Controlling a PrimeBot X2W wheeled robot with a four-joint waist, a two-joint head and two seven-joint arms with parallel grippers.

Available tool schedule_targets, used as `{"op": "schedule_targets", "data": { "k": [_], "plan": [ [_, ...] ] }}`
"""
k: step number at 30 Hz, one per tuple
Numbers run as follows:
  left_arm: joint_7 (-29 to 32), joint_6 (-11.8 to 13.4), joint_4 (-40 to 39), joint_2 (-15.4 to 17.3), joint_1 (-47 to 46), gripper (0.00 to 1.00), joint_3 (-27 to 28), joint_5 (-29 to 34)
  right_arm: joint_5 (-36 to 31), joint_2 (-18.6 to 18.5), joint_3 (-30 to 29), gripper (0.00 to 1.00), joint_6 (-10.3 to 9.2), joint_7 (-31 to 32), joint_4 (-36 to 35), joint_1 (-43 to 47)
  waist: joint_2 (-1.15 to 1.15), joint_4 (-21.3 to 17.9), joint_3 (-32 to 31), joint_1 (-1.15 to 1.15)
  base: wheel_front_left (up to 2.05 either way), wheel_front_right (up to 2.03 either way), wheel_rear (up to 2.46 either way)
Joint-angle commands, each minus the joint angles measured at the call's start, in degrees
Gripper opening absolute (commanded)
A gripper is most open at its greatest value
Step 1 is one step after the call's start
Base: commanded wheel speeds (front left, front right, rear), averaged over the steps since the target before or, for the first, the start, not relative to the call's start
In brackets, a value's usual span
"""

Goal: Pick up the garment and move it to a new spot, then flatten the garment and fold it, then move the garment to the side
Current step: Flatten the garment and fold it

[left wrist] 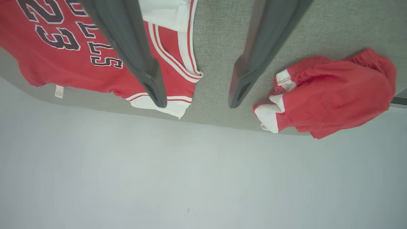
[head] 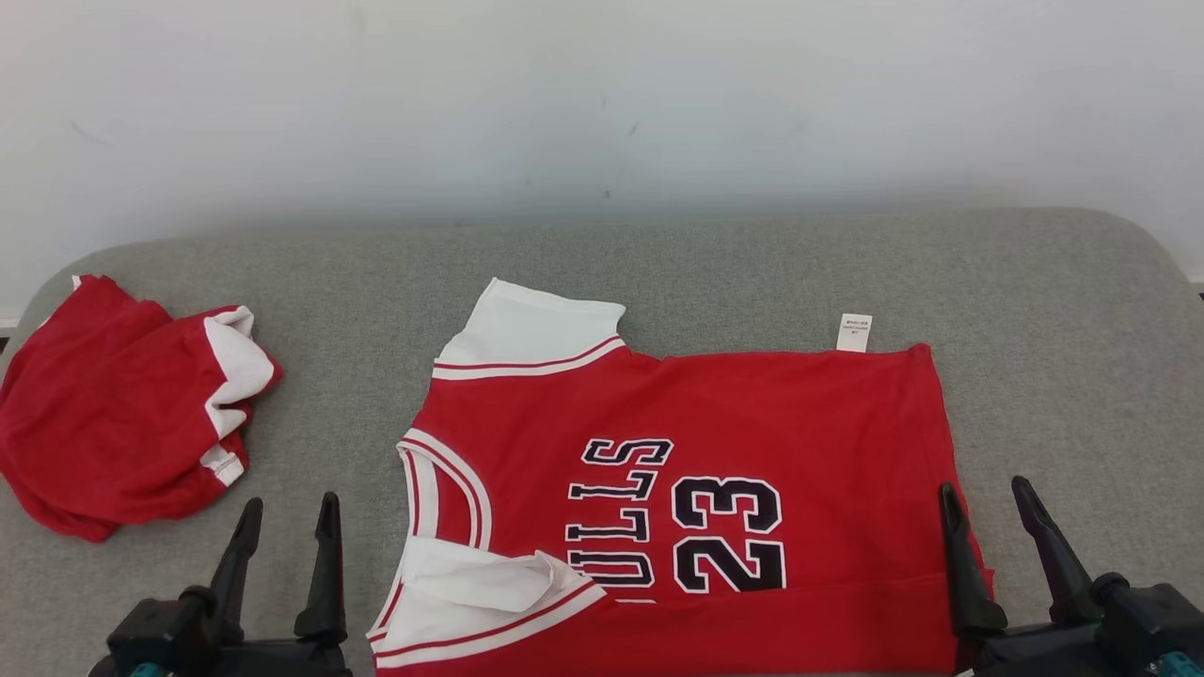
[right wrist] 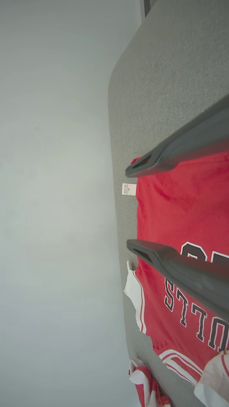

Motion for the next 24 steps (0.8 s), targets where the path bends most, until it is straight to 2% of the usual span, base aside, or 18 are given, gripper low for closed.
{"op": "schedule_targets", "data": {
  "k": [1, 13, 24],
  "plan": [
    [0.0, 0.2, -0.1, 0.5, -0.4, 1.00, 0.4, 1.0, -1.3, 0.1, 0.2, 1.00, -0.16, -0.9, -0.5, -0.3, 0.00, 0.1, -0.1, 0.00, 0.00, 0.00, 0.00],
    [0.0, -1.5, -2.3, 2.2, 3.0, 1.00, 3.0, 4.3, -4.5, 1.2, -1.7, 1.00, -0.16, -2.5, -2.9, 4.2, 0.00, 0.6, -0.4, 0.00, 0.00, 0.00, 0.00],
    [0.0, -2.4, -3.1, 0.6, 5.4, 1.00, 4.3, 5.0, -5.2, 2.0, -2.7, 1.00, -0.16, -2.8, -3.3, 6.1, 0.00, 1.0, -0.2, 0.00, 0.00, 0.00, 0.00]
  ]
}}
